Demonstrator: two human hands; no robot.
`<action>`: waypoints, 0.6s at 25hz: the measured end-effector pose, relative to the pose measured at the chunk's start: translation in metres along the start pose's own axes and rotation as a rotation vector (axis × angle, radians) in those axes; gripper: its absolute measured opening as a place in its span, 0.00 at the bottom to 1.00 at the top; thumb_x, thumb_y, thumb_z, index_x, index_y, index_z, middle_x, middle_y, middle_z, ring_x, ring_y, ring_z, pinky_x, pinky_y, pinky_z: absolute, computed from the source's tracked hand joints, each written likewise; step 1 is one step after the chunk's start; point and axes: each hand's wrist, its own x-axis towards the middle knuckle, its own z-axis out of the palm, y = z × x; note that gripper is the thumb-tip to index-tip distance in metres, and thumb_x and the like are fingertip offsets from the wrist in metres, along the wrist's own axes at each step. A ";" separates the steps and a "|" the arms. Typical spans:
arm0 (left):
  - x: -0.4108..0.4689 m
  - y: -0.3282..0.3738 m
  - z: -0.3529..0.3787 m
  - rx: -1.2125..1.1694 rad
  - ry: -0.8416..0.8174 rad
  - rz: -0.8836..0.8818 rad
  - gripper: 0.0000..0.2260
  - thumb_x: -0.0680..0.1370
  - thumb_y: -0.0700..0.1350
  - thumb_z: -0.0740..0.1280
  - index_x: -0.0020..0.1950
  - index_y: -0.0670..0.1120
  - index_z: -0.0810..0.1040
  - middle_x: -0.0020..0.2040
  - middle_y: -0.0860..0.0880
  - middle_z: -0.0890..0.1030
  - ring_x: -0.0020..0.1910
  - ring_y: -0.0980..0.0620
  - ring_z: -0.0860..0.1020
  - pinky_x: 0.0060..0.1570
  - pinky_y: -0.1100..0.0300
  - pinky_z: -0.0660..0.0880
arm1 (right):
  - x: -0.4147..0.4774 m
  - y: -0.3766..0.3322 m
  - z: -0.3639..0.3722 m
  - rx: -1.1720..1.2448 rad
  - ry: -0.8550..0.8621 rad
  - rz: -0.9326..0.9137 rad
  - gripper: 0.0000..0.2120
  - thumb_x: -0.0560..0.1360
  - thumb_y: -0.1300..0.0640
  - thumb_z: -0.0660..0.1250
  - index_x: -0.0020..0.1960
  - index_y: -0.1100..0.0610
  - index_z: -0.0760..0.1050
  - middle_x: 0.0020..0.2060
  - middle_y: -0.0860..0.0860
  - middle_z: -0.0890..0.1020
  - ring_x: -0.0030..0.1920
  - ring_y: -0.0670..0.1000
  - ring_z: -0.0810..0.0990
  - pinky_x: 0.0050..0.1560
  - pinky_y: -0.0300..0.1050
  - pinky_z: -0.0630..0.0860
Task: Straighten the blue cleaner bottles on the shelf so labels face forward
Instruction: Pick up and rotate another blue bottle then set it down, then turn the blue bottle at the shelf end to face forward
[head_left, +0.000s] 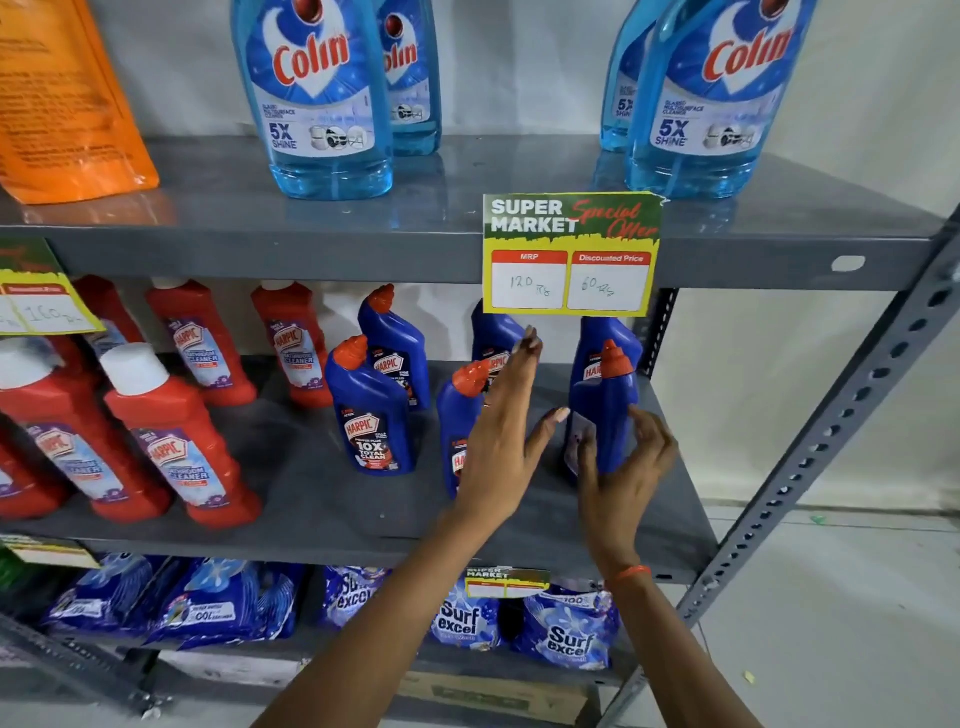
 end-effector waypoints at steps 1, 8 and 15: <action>0.003 0.002 0.013 -0.032 -0.032 -0.032 0.28 0.78 0.46 0.64 0.74 0.43 0.56 0.76 0.47 0.60 0.74 0.55 0.57 0.69 0.72 0.56 | 0.005 0.009 -0.003 -0.022 -0.015 0.060 0.27 0.71 0.58 0.71 0.66 0.59 0.64 0.63 0.62 0.68 0.66 0.55 0.66 0.65 0.37 0.65; 0.034 -0.025 0.069 -0.296 -0.448 -0.477 0.27 0.72 0.51 0.65 0.70 0.45 0.65 0.68 0.42 0.72 0.67 0.44 0.71 0.68 0.50 0.68 | 0.015 0.059 -0.001 -0.007 -0.348 0.462 0.23 0.67 0.59 0.75 0.56 0.61 0.69 0.49 0.55 0.76 0.52 0.62 0.77 0.43 0.44 0.72; 0.047 -0.032 0.064 -0.392 -0.547 -0.399 0.25 0.73 0.48 0.68 0.69 0.47 0.67 0.68 0.42 0.72 0.67 0.46 0.71 0.68 0.48 0.68 | 0.027 0.063 -0.028 0.116 -0.504 0.408 0.19 0.72 0.63 0.69 0.60 0.57 0.68 0.50 0.53 0.78 0.51 0.56 0.79 0.52 0.51 0.78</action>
